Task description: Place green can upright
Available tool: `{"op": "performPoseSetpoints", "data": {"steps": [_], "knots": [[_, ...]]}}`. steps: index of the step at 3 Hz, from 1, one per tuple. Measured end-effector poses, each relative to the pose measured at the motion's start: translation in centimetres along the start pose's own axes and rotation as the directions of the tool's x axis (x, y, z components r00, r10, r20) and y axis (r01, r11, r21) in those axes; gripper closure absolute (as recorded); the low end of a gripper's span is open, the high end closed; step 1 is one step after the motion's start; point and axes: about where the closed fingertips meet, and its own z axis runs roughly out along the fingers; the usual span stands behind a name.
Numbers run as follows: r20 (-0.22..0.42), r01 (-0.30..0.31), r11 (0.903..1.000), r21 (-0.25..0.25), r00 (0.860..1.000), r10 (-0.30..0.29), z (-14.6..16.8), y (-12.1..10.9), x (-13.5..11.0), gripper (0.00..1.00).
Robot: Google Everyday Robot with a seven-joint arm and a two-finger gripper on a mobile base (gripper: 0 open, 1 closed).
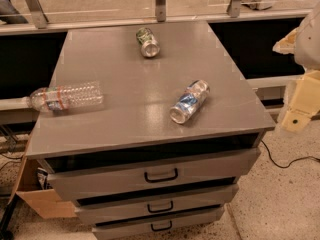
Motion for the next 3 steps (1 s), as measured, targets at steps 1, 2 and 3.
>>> {"op": "performPoseSetpoints", "data": {"steps": [1, 2, 3], "knots": [[0.001, 0.000, 1.0000, 0.002, 1.000, 0.000, 0.0, 0.0, 0.0, 0.00], [0.037, -0.014, 0.9999, -0.004, 0.999, 0.014, 2.8, -2.6, -1.3, 0.00], [0.105, -0.030, 0.9994, -0.016, 0.994, 0.031, 8.1, -7.3, -4.3, 0.00]]}}
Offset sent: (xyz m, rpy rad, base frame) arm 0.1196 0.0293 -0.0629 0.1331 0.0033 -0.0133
